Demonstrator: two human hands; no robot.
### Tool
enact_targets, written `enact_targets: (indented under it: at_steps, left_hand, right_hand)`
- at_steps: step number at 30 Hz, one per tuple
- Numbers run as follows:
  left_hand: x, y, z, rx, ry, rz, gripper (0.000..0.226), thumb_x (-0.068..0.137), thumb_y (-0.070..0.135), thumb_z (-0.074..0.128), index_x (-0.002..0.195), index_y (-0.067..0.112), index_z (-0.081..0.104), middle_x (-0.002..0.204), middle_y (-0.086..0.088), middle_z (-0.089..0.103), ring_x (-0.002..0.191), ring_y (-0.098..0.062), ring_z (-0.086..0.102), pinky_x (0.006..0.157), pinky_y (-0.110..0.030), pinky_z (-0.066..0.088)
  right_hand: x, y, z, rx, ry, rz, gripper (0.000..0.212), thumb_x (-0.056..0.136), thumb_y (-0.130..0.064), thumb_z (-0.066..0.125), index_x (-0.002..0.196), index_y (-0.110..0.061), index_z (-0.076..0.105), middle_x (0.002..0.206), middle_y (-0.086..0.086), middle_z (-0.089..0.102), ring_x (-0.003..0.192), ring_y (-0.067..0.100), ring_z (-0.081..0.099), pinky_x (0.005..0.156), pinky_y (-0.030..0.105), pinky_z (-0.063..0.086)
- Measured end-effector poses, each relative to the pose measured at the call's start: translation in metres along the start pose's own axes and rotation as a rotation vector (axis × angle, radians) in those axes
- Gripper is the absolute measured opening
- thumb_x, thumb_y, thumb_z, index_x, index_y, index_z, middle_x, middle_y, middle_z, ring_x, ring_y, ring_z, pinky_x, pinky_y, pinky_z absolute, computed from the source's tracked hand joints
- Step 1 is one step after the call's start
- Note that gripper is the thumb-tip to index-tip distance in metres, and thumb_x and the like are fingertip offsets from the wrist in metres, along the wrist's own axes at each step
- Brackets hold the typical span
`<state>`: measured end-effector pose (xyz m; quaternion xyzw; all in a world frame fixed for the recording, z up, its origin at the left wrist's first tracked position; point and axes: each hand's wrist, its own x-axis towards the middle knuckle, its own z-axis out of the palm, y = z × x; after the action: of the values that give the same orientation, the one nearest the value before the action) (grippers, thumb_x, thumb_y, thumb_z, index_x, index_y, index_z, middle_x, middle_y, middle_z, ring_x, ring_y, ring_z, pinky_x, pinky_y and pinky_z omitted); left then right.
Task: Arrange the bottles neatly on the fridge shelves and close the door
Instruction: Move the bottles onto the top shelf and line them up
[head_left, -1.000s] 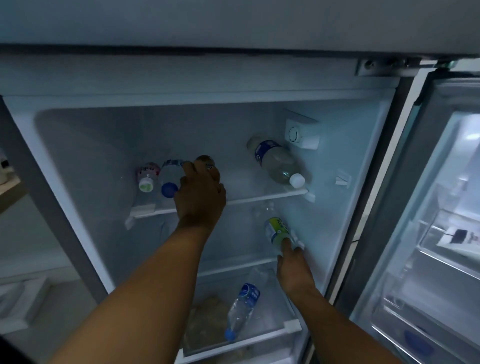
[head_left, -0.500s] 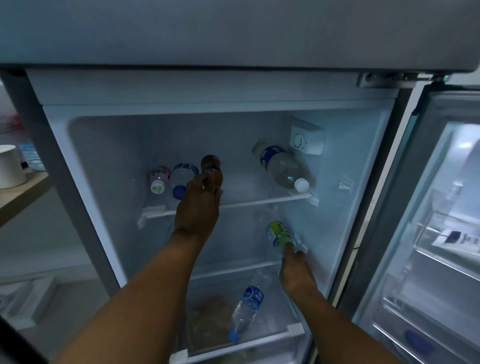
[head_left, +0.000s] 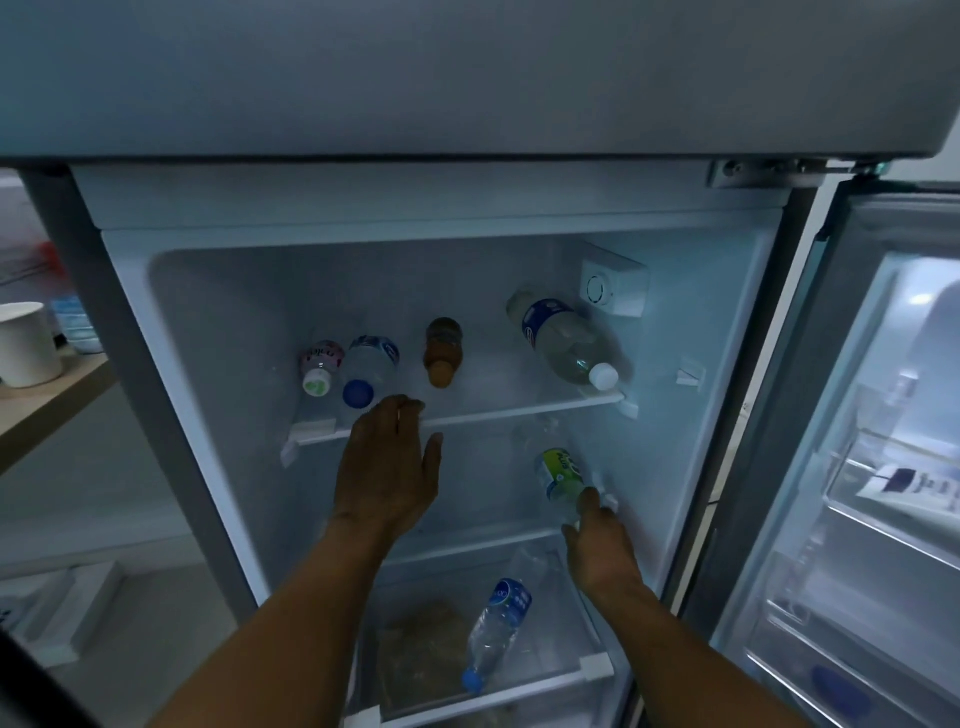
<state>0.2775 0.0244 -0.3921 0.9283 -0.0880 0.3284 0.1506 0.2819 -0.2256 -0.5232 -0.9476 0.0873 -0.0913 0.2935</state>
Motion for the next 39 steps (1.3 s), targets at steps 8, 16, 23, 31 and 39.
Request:
enact_targets:
  at_steps: [8,16,23,31,39]
  left_hand:
    - [-0.01,-0.01,-0.012,0.197,-0.16,0.043,0.058,0.092,0.043,0.039,0.147,0.022,0.038,0.148,0.003,0.044,0.138,-0.014,0.035,0.115,-0.043,0.013]
    - [-0.004,0.001,-0.028,0.143,-0.246,-0.036,0.06,0.095,0.046,0.041,0.151,0.029,0.028,0.155,0.008,0.033,0.142,-0.01,0.028,0.121,-0.038,0.011]
    - [-0.007,0.003,-0.031,0.146,-0.265,-0.025,0.072,0.091,0.047,0.046,0.153,0.025,0.018,0.158,0.005,0.024,0.145,-0.012,0.021,0.122,-0.038,0.007]
    - [-0.002,-0.013,-0.037,0.027,-0.237,-0.139,0.065,0.088,0.026,0.052,0.149,0.026,0.03,0.153,0.007,0.033,0.136,-0.02,0.036,0.108,-0.033,0.034]
    - [-0.007,-0.026,-0.028,0.163,-0.188,-0.023,0.067,0.088,0.031,0.052,0.15,0.026,0.029,0.155,0.007,0.034,0.141,-0.015,0.031,0.116,-0.041,0.006]
  right_hand:
    - [-0.033,-0.034,-0.025,0.174,0.19,-0.074,0.033,0.097,-0.022,0.05,0.127,-0.01,0.042,0.109,0.015,0.057,0.089,0.031,0.063,0.074,0.034,0.052]
    - [-0.028,-0.095,-0.083,0.383,0.499,-0.231,0.017,0.095,-0.027,0.058,0.097,-0.01,0.057,0.092,0.007,0.061,0.077,0.022,0.06,0.067,0.028,0.044]
    - [-0.039,-0.156,-0.134,0.48,0.708,-0.371,0.015,0.088,-0.023,0.062,0.084,-0.008,0.062,0.073,-0.003,0.058,0.067,0.016,0.056,0.059,0.024,0.038]
    - [-0.045,-0.2,-0.167,0.746,0.931,-0.446,0.015,0.092,-0.025,0.064,0.085,-0.013,0.061,0.069,-0.003,0.058,0.061,0.014,0.054,0.058,0.018,0.039]
    - [-0.037,-0.199,-0.152,0.672,0.949,-0.513,0.024,0.092,-0.023,0.067,0.095,-0.001,0.059,0.083,0.005,0.059,0.071,0.011,0.049,0.068,0.006,0.035]
